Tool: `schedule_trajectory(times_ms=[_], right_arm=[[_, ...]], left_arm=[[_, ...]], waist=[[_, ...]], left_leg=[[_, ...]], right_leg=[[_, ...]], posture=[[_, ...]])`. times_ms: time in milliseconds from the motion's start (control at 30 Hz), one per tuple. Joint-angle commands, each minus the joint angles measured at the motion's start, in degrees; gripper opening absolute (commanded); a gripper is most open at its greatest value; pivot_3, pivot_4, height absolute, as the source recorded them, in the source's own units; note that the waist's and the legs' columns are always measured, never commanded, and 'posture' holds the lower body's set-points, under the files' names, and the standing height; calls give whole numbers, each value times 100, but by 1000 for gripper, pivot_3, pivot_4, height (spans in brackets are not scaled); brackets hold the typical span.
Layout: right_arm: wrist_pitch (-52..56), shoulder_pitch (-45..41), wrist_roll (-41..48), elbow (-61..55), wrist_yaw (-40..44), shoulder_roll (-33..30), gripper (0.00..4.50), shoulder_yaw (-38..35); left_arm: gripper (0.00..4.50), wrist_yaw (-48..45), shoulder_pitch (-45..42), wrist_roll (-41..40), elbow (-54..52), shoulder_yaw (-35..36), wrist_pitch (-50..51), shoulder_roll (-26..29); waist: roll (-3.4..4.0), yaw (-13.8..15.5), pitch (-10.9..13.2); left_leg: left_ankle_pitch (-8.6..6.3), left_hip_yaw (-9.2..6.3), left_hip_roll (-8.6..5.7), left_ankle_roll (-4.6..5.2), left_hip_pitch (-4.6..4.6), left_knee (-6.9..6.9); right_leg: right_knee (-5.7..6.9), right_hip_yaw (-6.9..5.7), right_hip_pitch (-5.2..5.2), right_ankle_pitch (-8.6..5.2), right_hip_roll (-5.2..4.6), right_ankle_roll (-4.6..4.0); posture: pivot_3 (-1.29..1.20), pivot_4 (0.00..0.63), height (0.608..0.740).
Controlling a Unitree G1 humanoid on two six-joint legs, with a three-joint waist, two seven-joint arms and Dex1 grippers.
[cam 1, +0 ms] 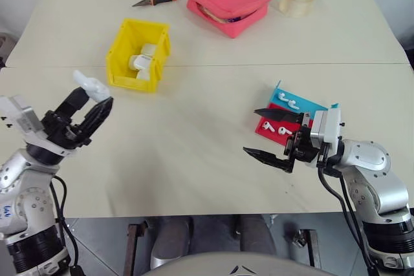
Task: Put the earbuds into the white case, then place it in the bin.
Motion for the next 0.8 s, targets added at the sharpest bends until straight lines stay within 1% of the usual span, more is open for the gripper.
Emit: schedule_trajectory(times_ms=[33, 167, 267, 367, 467, 567, 667, 800], right_arm=[[57, 112, 90, -149, -31, -225, 4500, -394], [195, 676, 159, -499, -178, -496, 4500, -1008], [336, 1222, 255, -824, -351, -623, 4500, -1614], [530, 2154, 366, -1258, -404, -669, 4500, -2470], [668, 2843, 447, -1537, -389, -664, 4500, -3050], [1134, 3751, 377, -1798, -444, -695, 4500, -3810], [1521, 4014, 579, -2059, -559, -794, 4500, -4069], [2384, 4045, 980, -2441, -557, -1364, 4500, -4226]], left_arm=[[2754, -468, -46, 114, -205, -839, -559, -285], [2754, -1104, -340, 377, 227, -1722, -1361, -731], [2754, -1459, -645, 452, 683, -2136, -1748, -983], [2754, -1725, -1052, 497, 1158, -2580, -2119, -1433], [2754, -1917, -1264, 425, 1405, -2856, -2204, -1729], [2754, -2379, -1615, 325, 1926, -3270, -2253, -2206], [2754, -2592, -1674, 358, 2112, -3351, -2320, -2297], [2754, -2807, -1605, 330, 2143, -3432, -2358, -2307]], waist=[[0, 16, 0], [0, 29, 0], [0, 25, 0], [3, 29, -2], [-2, 53, -6], [0, 45, -8], [-2, 14, -10], [7, -6, -15]], left_leg=[[-1, 0, -3, 3, -1, 0], [-6, 2, -5, 10, -7, -5], [-5, 9, -2, 10, -8, -2], [-5, 17, 0, 10, -2, -2], [-5, 20, 1, 12, -2, 0], [-7, 27, 0, 17, 1, 0], [-7, 28, 1, 20, 1, 0], [-8, 35, 9, 21, 9, -4]], right_leg=[[-1, 0, -1, 0, 0, 0], [-13, -2, -2, 0, -1, 0], [-12, -5, -1, 1, 2, 1], [-9, -1, 2, 2, 6, 3], [-12, 1, 7, 4, 8, 7], [-14, 7, 9, 5, 9, 10], [-19, 8, 11, 6, 10, 11], [-19, 20, 10, 6, 19, 11]], posture=[[0, 150, 740], [0, 150, 740], [0, 150, 740], [0, 150, 740], [0, 150, 740], [0, 150, 740], [0, 150, 740], [0, 150, 740]])
